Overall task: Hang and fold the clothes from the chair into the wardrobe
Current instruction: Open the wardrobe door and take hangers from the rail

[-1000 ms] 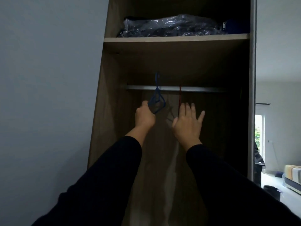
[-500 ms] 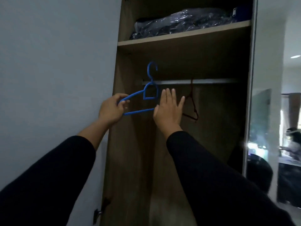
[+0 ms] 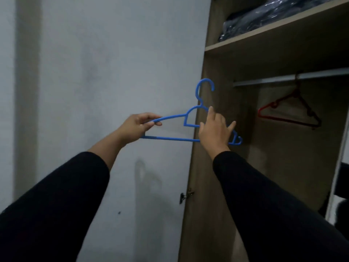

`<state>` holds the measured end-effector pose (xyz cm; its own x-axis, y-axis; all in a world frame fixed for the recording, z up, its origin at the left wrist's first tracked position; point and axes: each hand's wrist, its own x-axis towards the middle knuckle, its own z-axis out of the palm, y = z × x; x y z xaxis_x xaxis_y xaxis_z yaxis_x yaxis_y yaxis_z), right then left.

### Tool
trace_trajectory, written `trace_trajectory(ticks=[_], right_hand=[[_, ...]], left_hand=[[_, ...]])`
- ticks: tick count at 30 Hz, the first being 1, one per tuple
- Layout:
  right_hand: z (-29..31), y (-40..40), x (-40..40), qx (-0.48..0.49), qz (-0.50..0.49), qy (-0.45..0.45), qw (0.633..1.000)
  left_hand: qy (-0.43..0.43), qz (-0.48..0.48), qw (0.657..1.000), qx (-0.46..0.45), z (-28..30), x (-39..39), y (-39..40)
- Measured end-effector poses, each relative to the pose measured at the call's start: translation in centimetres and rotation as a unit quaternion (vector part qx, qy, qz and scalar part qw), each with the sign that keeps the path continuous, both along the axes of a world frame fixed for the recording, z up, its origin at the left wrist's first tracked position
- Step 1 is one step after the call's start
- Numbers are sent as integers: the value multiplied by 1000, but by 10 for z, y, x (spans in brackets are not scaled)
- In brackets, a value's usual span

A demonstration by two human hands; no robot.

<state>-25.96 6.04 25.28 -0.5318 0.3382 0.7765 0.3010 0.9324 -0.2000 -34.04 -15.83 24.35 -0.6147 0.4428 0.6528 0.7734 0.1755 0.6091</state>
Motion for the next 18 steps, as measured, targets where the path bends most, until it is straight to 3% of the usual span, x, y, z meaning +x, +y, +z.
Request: trace_trajectory(ticks=[4,8,18], right_hand=[[-11,-34,7,-11,72,7,997],[-25,-81,14,-60,194,-14,979],[-87,-259,45,-124,342,-112,925]], left_hand=[[-6,50,999,-20,-12,25,-53],[-34,163,986,-4,-28,44,-106],[-104,404,908,-31,-78,125,-286]])
